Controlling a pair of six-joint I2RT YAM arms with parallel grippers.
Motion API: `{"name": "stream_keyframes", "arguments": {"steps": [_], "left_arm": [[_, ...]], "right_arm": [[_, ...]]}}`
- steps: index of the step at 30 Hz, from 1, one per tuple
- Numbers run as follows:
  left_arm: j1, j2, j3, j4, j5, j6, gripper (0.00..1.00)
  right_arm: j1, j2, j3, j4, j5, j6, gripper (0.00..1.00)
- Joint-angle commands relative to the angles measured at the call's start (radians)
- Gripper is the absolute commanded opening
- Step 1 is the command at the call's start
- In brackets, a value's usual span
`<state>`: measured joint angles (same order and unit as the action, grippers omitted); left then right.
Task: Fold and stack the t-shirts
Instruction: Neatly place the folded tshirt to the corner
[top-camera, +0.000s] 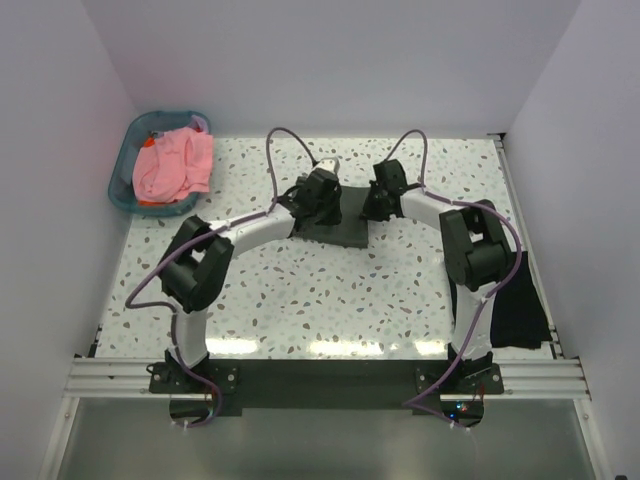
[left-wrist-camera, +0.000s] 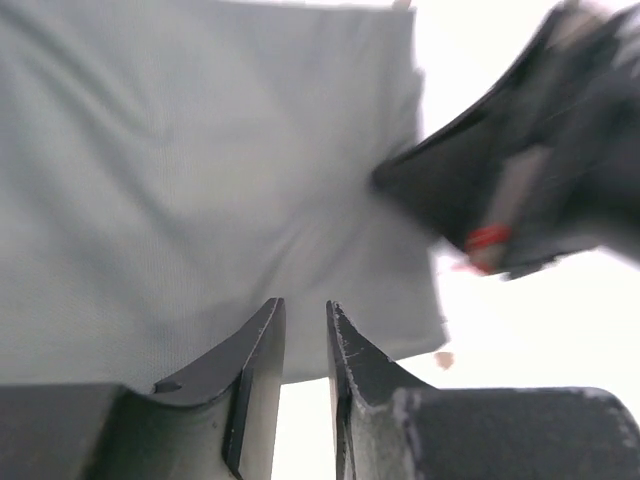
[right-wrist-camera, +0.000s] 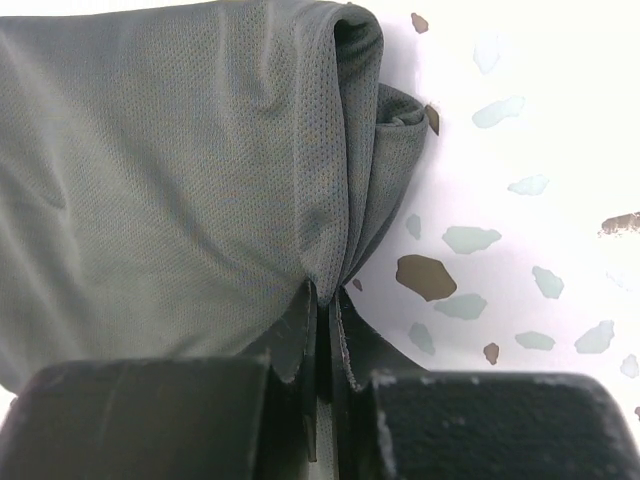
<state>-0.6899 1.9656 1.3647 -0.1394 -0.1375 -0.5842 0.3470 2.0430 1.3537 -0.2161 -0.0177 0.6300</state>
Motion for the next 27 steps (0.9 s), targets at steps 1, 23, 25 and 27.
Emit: {"name": "stream_keyframes", "arguments": {"steps": [1, 23, 25, 27], "left_arm": [[-0.002, -0.132, 0.100, -0.032, -0.050, 0.037, 0.29], [0.004, -0.413, -0.007, -0.080, -0.024, 0.047, 0.30], [0.004, -0.433, -0.015, -0.092, -0.022, 0.049, 0.30], [0.004, -0.451, -0.022, -0.100, -0.016, 0.053, 0.30]], "right_arm": [[0.004, 0.025, -0.007, -0.106, 0.114, -0.015, 0.00], [-0.046, 0.057, 0.249, -0.650, 0.511, 0.217, 0.00], [-0.051, 0.054, 0.304, -0.738, 0.614, 0.301, 0.00], [-0.065, 0.059, 0.350, -0.911, 0.703, 0.417, 0.00]]}}
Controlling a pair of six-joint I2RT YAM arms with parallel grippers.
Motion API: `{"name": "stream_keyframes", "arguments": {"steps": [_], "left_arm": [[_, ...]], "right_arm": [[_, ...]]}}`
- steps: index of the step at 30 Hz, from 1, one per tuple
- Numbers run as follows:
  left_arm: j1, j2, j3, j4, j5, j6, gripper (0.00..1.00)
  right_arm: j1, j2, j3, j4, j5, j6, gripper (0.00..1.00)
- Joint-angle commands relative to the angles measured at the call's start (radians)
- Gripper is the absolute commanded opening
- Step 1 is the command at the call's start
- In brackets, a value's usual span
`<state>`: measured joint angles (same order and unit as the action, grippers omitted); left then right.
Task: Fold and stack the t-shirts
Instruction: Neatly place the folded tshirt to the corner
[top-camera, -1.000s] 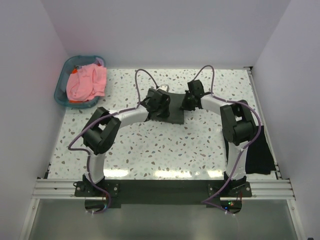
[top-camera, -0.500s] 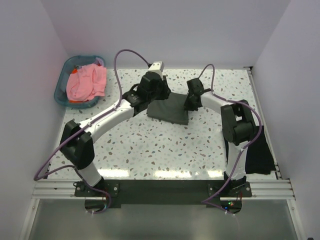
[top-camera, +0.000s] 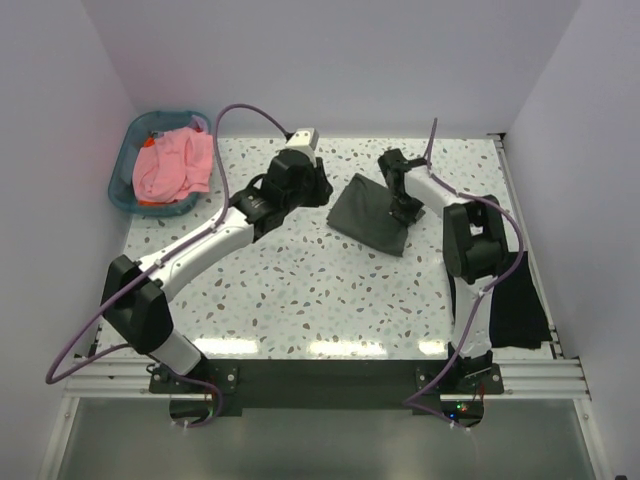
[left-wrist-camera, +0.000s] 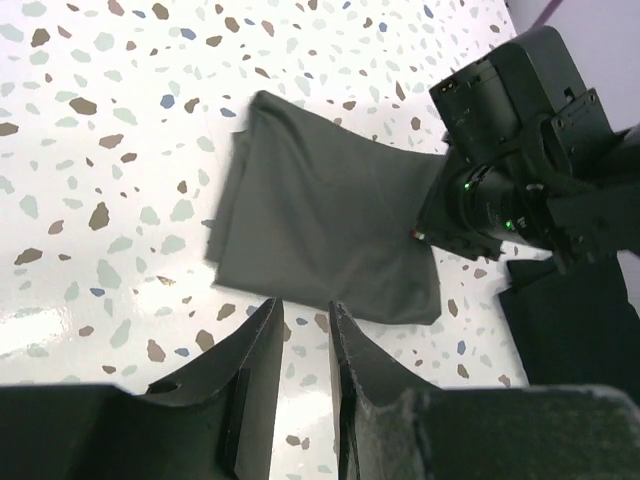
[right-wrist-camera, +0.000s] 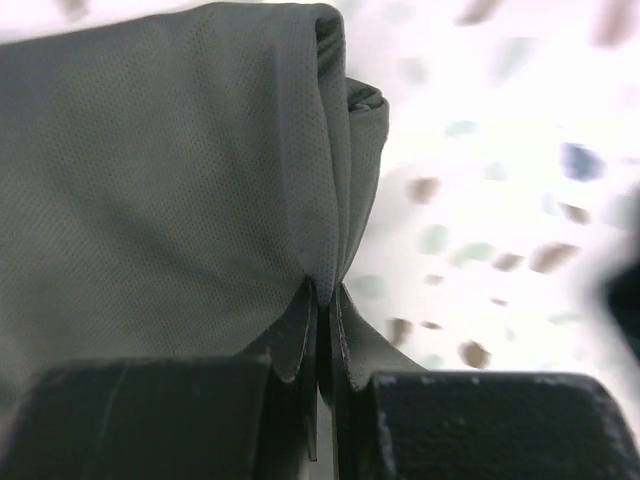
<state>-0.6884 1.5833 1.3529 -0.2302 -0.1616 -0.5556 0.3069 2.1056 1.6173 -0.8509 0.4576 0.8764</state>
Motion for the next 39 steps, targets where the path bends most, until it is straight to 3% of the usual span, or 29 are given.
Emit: {"name": "stream_keyframes", "arguments": {"steps": [1, 7, 14, 31, 39], "left_arm": [[0.003, -0.087, -0.020, -0.012, 0.011, 0.028, 0.30], [0.001, -0.176, -0.075, -0.024, 0.045, 0.029, 0.30], [0.001, -0.241, -0.110, -0.038, 0.111, 0.034, 0.30], [-0.002, -0.259, -0.121, -0.031, 0.224, 0.034, 0.30], [-0.002, -0.295, -0.143, -0.041, 0.229, 0.036, 0.30]], "right_arm": [[-0.032, 0.002, 0.134, -0.380, 0.246, 0.203, 0.00], [-0.110, 0.014, 0.228, -0.608, 0.285, 0.334, 0.00], [-0.222, -0.070, 0.153, -0.678, 0.296, 0.421, 0.00], [-0.457, -0.355, 0.030, -0.738, 0.273, 0.423, 0.00], [-0.477, -0.462, -0.008, -0.740, 0.256, 0.391, 0.00]]}}
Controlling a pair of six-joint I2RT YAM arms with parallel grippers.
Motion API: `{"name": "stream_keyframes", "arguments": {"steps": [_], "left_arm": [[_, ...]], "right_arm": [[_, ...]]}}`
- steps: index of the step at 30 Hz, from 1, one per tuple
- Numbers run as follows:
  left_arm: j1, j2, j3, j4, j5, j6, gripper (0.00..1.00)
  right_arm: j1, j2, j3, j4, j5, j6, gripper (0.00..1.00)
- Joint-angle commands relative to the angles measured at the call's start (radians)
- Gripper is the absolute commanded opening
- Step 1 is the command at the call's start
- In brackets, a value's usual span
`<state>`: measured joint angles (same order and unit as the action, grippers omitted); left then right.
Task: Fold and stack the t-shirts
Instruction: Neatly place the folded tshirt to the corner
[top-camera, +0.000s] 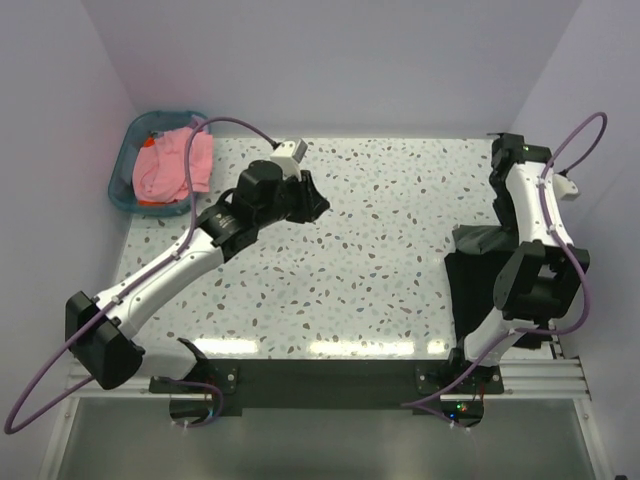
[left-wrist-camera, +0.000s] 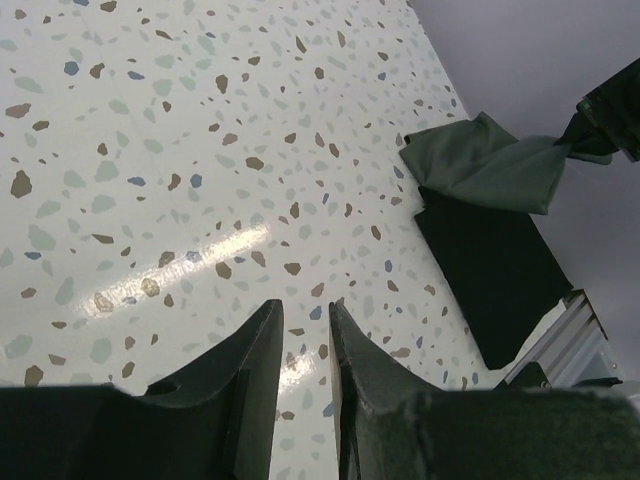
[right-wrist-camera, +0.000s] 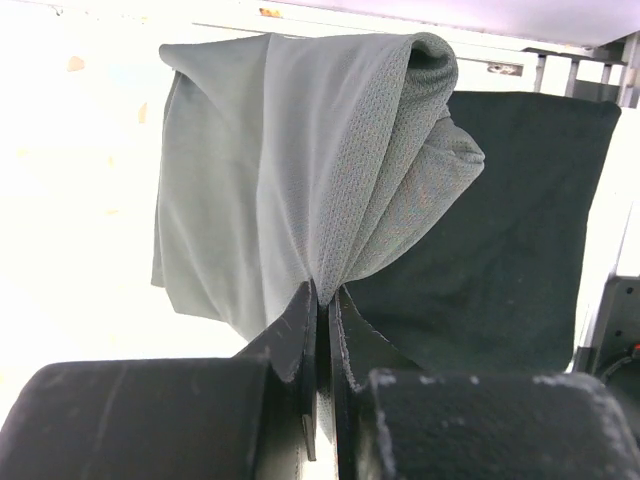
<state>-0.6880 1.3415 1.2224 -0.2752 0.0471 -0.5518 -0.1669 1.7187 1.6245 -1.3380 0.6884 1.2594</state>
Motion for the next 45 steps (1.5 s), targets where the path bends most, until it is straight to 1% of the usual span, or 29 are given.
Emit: {"name": "stream_keyframes", "arguments": {"steps": [1, 16, 28, 36, 45], "left_arm": [[-0.002, -0.057, -0.017, 0.004, 0.019, 0.029, 0.30], [-0.015, -0.142, -0.098, 0.014, 0.023, -0.007, 0.30], [-0.034, -0.192, -0.150, 0.027, 0.002, -0.034, 0.30], [-0.051, -0.209, -0.181, 0.034, -0.007, -0.050, 0.30], [-0.076, -0.220, -0.208, 0.048, -0.018, -0.066, 0.30]], "right_arm": [[-0.003, -0.085, -0.020, -0.254, 0.028, 0.006, 0.00], [-0.008, -0.275, -0.124, -0.251, 0.007, -0.051, 0.00], [-0.011, -0.416, -0.233, -0.253, 0.023, -0.081, 0.00], [-0.014, -0.493, -0.327, -0.251, 0.031, -0.094, 0.00], [-0.019, -0.603, -0.446, -0.250, 0.004, -0.123, 0.00]]}}
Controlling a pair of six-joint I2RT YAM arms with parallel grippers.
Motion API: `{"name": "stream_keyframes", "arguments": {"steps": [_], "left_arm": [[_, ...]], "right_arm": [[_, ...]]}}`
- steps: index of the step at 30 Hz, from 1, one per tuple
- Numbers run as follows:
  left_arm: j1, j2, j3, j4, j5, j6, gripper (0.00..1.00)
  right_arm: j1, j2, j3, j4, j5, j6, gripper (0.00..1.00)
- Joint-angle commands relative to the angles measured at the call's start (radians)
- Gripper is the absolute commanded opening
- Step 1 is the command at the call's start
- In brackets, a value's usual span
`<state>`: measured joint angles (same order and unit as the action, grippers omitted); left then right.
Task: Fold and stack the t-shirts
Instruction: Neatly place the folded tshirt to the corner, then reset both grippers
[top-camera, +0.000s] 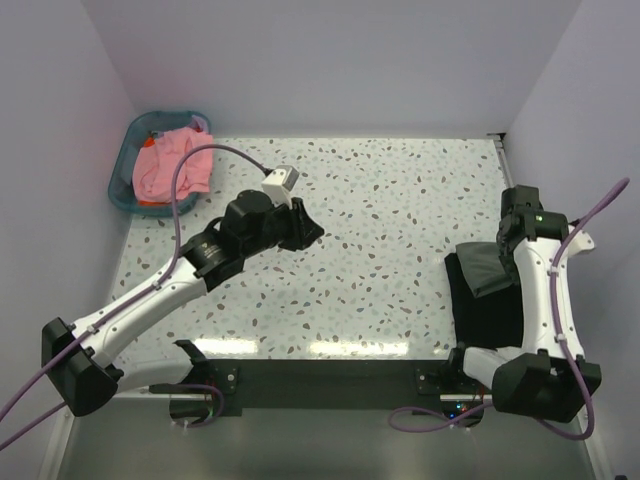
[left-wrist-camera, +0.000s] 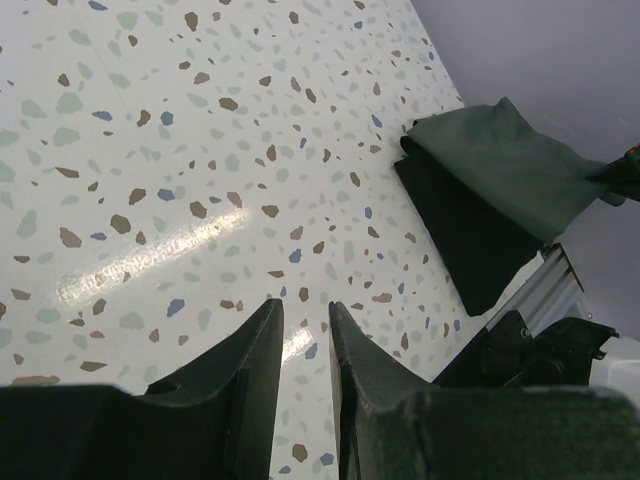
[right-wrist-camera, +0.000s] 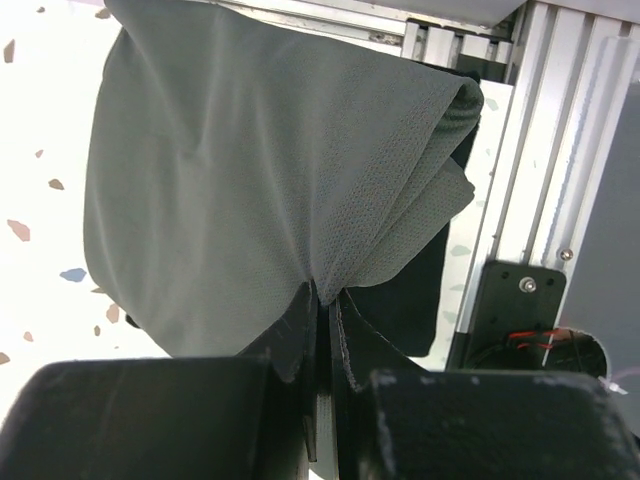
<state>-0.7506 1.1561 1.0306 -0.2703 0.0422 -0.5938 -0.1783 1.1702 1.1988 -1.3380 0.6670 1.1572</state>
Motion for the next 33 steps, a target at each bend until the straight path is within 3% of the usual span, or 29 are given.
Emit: {"name": "stream_keyframes", "arguments": {"steps": [1, 2, 6, 7, 9, 10, 16, 26, 29, 30, 33], "left_arm": [[-0.015, -0.036, -0.023, 0.049, -0.013, -0.031, 0.30], [-0.018, -0.038, -0.032, 0.054, -0.011, -0.032, 0.30], [-0.023, -0.049, -0.056, 0.062, -0.016, -0.040, 0.30], [-0.023, -0.050, -0.063, 0.068, -0.018, -0.038, 0.30], [-0.024, -0.052, -0.070, 0.071, -0.016, -0.040, 0.30], [-0.024, -0.053, -0.072, 0.071, -0.015, -0.040, 0.30], [-0.024, -0.050, -0.067, 0.075, -0.025, -0.031, 0.31], [-0.023, -0.047, -0.053, 0.059, -0.085, -0.009, 0.36], [-0.023, -0.041, -0.047, 0.059, -0.117, -0.005, 0.36], [-0.023, -0.038, -0.047, 0.057, -0.129, -0.003, 0.37], [-0.023, -0.030, -0.046, 0.043, -0.189, 0.000, 0.38]], "right_arm": [[-0.007, -0.063, -0.028, -0.250, 0.023, -0.027, 0.02], [-0.006, -0.072, -0.041, -0.250, 0.032, -0.031, 0.04], [-0.009, -0.124, -0.042, -0.253, 0.037, -0.077, 0.41], [-0.009, -0.138, -0.041, -0.254, 0.029, -0.099, 0.68], [-0.009, -0.176, -0.021, -0.254, 0.013, -0.123, 0.92], [-0.007, -0.185, -0.010, -0.254, 0.008, -0.148, 0.99], [-0.007, -0.201, 0.119, -0.195, -0.101, -0.275, 0.99], [0.039, -0.288, -0.024, 0.247, -0.492, -0.445, 0.99], [0.189, -0.265, -0.056, 0.356, -0.434, -0.416, 0.99], [0.311, -0.241, -0.061, 0.412, -0.407, -0.400, 0.99], [0.518, -0.176, -0.059, 0.520, -0.322, -0.376, 0.99]]}}
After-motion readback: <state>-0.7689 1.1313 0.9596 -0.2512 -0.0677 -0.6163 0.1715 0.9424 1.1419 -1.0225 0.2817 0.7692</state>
